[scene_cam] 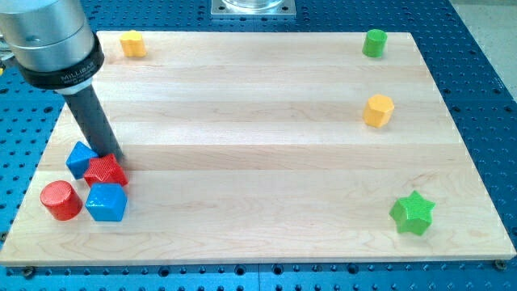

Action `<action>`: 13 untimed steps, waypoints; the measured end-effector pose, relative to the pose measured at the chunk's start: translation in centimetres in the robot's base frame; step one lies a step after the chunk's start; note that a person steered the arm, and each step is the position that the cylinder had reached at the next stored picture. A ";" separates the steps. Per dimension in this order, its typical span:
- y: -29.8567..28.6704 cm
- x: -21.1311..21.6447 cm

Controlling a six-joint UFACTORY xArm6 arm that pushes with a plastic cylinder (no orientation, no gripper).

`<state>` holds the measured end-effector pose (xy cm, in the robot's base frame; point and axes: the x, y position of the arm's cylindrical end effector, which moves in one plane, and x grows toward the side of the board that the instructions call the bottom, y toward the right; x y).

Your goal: Move the green star to the bottom of the yellow hexagon

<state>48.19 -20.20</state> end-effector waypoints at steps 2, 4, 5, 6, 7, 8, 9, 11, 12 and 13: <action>20.2 -1.0; 44.9 4.3; 47.4 9.5; 40.4 9.8; 38.0 12.5; 35.0 13.2; 36.8 8.1; 38.4 13.1; 31.0 10.4; 32.8 5.4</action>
<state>53.62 12.59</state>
